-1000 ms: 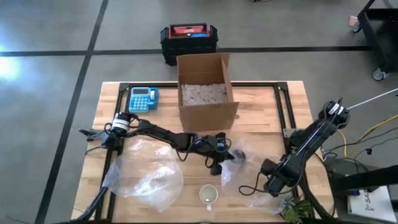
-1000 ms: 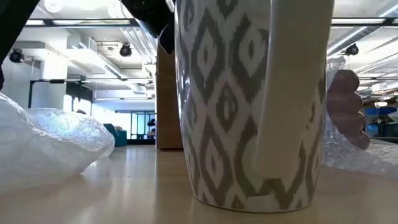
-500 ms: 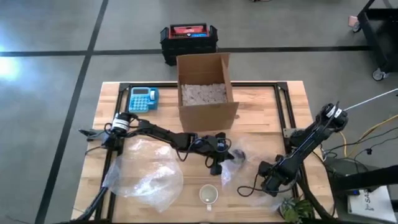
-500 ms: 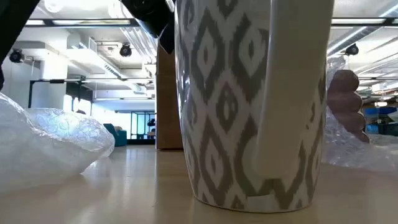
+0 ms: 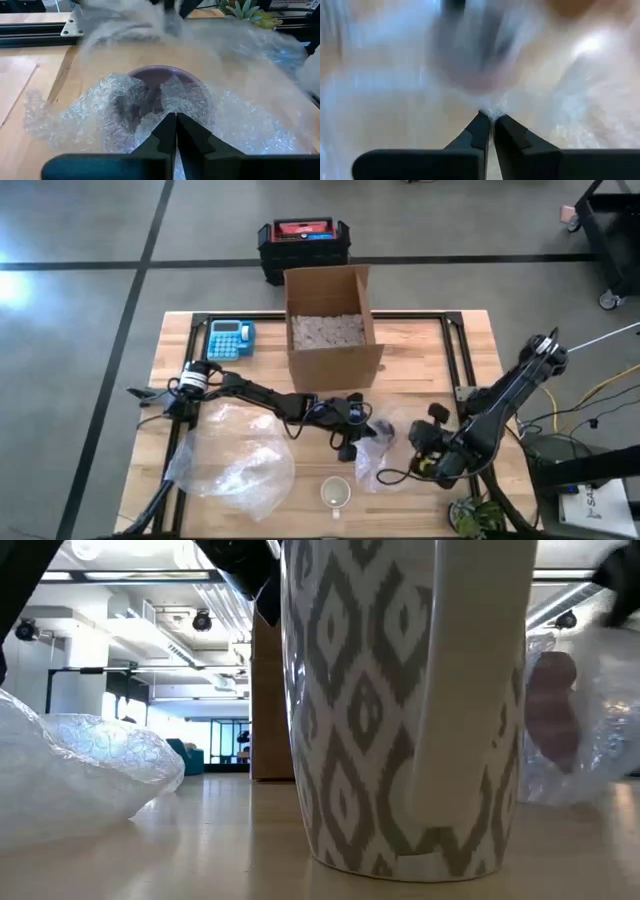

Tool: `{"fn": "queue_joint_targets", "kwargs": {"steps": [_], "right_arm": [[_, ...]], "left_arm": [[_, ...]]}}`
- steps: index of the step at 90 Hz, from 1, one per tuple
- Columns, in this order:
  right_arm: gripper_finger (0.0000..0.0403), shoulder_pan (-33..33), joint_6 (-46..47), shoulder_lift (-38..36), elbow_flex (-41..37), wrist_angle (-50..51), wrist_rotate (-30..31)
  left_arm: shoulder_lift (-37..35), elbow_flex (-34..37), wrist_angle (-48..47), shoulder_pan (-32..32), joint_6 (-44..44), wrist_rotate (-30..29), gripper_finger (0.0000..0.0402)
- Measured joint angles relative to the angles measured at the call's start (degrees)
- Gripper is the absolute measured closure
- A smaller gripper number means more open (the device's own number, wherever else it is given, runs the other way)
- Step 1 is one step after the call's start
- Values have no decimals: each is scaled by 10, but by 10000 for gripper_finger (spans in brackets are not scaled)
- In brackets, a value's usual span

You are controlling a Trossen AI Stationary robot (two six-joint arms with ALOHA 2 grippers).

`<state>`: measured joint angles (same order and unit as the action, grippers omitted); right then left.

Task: Wrap mug
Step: Wrap the purple mug using the right bubble wrap

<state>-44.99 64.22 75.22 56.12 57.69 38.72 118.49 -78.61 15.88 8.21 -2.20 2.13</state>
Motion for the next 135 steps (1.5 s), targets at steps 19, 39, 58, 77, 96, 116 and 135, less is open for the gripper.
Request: {"fn": "queue_joint_targets", "kwargs": {"steps": [19, 39, 58, 77, 96, 116, 135], "right_arm": [[401, 61, -125, 27, -45, -169, 37], [400, 118, -152, 74, -61, -230, 44], [400, 120, -142, 78, -64, -219, 8], [400, 120, -133, 85, -65, -225, 9], [400, 120, -148, 86, -65, -233, 13], [400, 120, -149, 87, -65, -239, 13], [400, 120, -154, 87, -65, -241, 13]], "left_arm": [[0, 0, -6, 0, 0, 3, 402], [-2, 0, -5, 0, -1, -2, 402], [-50, 1, -59, 0, -3, -1, 402], [-106, 1, -99, 0, 10, -23, 402], [-91, 0, -62, -18, 73, -110, 402], [-43, 0, 29, -68, 44, -77, 402], [-31, 0, 13, -53, 48, 25, 402]]}}
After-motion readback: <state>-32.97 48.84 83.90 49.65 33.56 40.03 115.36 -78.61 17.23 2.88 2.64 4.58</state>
